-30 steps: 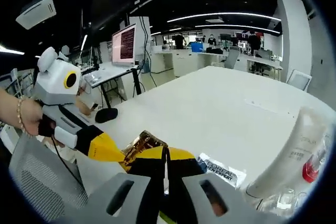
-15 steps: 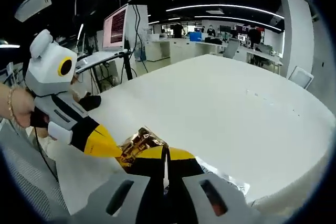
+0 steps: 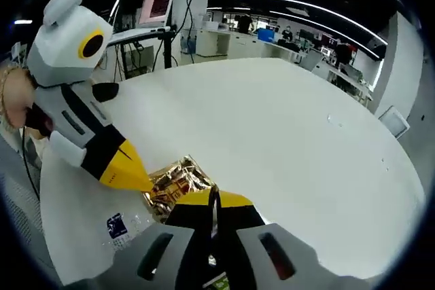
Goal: Arrange the skincare products in the storage area until every visible bottle or jar stands upright without overlapping.
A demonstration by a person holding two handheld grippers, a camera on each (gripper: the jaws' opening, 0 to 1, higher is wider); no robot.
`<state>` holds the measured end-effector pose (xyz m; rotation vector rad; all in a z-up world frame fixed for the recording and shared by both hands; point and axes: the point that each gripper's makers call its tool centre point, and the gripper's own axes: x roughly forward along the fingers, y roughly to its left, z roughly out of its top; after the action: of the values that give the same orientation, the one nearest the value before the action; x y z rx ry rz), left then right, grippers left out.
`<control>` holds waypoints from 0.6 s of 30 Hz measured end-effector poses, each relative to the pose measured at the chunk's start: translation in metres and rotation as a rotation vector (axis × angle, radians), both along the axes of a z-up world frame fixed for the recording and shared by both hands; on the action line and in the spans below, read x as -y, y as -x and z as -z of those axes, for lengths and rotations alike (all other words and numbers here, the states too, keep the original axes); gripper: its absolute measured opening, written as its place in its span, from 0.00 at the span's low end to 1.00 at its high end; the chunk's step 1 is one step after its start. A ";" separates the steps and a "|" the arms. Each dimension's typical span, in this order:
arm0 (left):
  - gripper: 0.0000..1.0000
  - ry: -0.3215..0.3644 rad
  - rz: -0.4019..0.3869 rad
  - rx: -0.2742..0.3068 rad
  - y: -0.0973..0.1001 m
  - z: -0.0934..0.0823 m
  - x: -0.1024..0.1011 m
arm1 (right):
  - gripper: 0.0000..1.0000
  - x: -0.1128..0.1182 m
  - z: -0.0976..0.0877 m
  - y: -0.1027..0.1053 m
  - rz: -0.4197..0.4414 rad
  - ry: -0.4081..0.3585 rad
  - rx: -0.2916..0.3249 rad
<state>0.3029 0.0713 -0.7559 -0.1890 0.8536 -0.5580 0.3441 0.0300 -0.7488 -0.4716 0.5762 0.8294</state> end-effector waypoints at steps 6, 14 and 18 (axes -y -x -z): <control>0.02 -0.001 0.006 0.012 0.000 0.000 0.000 | 0.01 0.000 0.002 -0.002 -0.016 0.035 0.021; 0.07 -0.097 0.050 0.079 -0.004 -0.001 -0.005 | 0.01 0.002 0.006 -0.005 -0.012 0.058 0.034; 0.13 -0.166 0.082 0.160 -0.010 -0.012 -0.006 | 0.01 0.003 0.007 -0.005 -0.001 0.053 0.022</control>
<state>0.3131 0.0771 -0.7441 0.0416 0.7497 -0.5679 0.3495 0.0265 -0.7556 -0.5288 0.5784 0.8108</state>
